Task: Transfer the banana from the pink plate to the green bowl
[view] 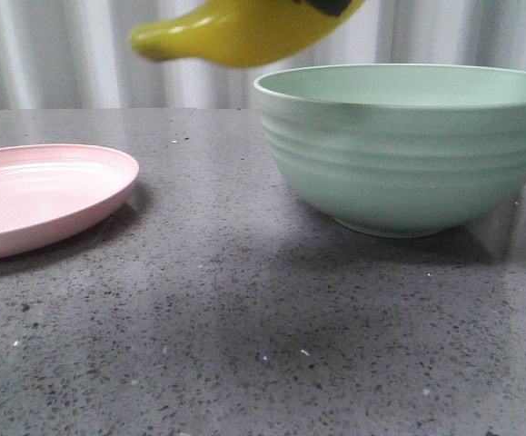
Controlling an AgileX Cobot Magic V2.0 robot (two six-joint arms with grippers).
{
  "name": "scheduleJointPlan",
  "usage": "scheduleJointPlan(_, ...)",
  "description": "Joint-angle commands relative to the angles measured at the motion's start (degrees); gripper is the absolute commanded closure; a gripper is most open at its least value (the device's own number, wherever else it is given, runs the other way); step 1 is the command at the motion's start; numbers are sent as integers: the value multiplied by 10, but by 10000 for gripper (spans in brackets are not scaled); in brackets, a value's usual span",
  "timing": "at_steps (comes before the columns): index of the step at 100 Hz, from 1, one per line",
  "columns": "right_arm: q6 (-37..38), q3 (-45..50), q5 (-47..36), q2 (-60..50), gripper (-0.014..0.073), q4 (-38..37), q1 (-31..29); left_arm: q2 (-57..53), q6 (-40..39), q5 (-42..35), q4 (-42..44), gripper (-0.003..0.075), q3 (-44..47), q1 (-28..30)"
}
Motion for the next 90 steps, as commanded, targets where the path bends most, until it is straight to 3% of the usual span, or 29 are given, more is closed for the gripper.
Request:
scheduleJointPlan(1, -9, -40, -56, -13, 663, -44, -15, -27, -1, -40, -12, 208, -20, -3)
scheduleJointPlan(19, -9, -56, -67, -12, 663, -169, -43, -34, -1, -49, -12, 208, -20, -3)
scheduleJointPlan(33, -9, -56, -62, 4, 650, -208, -48, -34, -1, -50, -12, 208, -20, -3)
scheduleJointPlan(69, -9, -56, -58, 52, 293, -239, -48, -34, -1, -51, -13, 208, -20, -3)
scheduleJointPlan(90, -9, -56, -53, 52, 279, -240, -48, -34, -1, -54, -13, 208, -20, -3)
